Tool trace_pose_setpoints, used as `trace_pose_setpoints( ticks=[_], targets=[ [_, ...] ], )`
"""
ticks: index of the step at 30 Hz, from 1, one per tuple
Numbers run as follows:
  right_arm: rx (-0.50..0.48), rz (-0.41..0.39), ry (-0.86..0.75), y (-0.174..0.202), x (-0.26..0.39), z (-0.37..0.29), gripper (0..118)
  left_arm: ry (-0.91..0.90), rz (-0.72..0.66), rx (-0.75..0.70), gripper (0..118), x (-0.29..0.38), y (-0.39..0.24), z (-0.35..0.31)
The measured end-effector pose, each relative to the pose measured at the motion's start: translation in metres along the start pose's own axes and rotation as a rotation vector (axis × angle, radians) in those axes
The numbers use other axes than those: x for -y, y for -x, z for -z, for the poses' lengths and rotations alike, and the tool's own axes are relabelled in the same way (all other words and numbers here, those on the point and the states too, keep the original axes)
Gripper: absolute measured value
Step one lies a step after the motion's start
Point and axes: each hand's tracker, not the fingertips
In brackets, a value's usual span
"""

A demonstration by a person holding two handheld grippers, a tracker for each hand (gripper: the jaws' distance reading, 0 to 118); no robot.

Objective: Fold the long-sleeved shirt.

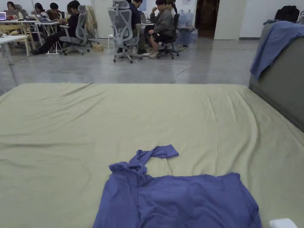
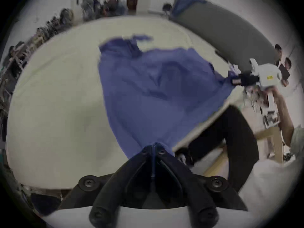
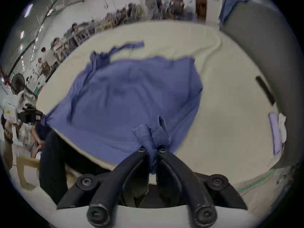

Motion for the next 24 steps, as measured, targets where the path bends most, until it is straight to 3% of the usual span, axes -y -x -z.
trace_pose_setpoints(
  ticks=[3,6,7,8,9,10,11,14,15,16,17,18,19,21,22,23,24],
  targets=[
    [0.053,-0.027,0.017,0.000,0.002,0.017,2,0.002,-0.004,-0.005,0,-0.002,0.000,0.015],
    [0.051,-0.007,0.021,0.000,0.000,0.018,5,-0.043,-0.045,0.014,1,-0.012,0.005,0.012],
    [0.052,0.000,0.005,0.001,-0.001,0.014,18,-0.071,-0.047,0.012,20,-0.012,-0.005,0.003],
    [0.056,0.006,-0.008,0.001,-0.001,0.009,40,-0.089,-0.044,0.009,56,-0.015,-0.006,-0.003],
    [0.046,0.025,-0.031,0.000,0.000,0.003,71,-0.098,-0.036,0.007,97,-0.018,-0.005,-0.009],
    [0.061,0.031,-0.050,-0.001,-0.001,-0.002,105,-0.110,-0.029,0.009,118,-0.020,-0.005,-0.013],
    [0.075,0.042,-0.093,-0.002,-0.002,-0.011,111,-0.197,-0.010,0.015,114,-0.023,-0.005,-0.020],
    [0.081,0.087,-0.177,-0.004,-0.005,-0.032,109,-0.199,-0.044,-0.022,113,-0.030,-0.009,-0.027],
    [0.085,0.112,-0.190,-0.004,-0.006,-0.037,103,-0.218,-0.053,-0.035,106,-0.021,0.004,-0.032],
    [0.081,0.123,-0.210,-0.004,-0.006,-0.041,59,-0.233,-0.046,-0.043,67,-0.018,0.006,-0.033],
    [0.078,0.111,-0.223,-0.004,-0.006,-0.045,0,-0.253,-0.023,-0.070,8,-0.015,0.004,-0.032],
    [0.089,0.105,-0.221,-0.001,-0.006,-0.042,0,-0.251,-0.007,-0.121,0,-0.011,0.000,-0.025],
    [0.079,0.128,-0.243,-0.004,-0.002,-0.045,0,-0.263,-0.016,-0.161,0,-0.021,-0.035,-0.040],
    [0.059,0.097,-0.229,-0.004,0.000,-0.048,0,-0.236,-0.020,-0.107,0,-0.020,-0.051,-0.035],
    [0.049,0.098,-0.232,-0.005,0.002,-0.049,0,-0.238,-0.044,-0.092,11,-0.017,-0.056,-0.031],
    [0.041,0.105,-0.238,-0.006,0.005,-0.050,0,-0.237,-0.083,-0.026,45,-0.008,-0.020,-0.012],
    [0.036,0.108,-0.238,-0.007,0.006,-0.051,0,-0.227,-0.087,-0.005,88,-0.005,-0.010,-0.001]
  ],
)
